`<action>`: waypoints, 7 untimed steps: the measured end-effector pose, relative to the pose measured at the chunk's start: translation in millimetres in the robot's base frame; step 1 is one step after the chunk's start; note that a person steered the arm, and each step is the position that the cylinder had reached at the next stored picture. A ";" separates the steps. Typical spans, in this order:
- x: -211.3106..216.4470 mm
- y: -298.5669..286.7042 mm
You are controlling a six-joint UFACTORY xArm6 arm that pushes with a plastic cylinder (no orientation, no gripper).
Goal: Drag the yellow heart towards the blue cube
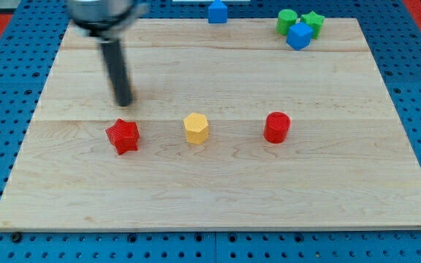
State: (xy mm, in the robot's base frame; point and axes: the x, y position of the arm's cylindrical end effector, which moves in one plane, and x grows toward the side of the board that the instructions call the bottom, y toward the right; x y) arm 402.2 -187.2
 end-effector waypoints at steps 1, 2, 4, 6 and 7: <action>-72.7 7.7; -149.6 46.8; -118.1 -44.7; -112.9 110.9; -112.1 129.9</action>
State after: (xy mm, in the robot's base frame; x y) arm 290.1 -57.2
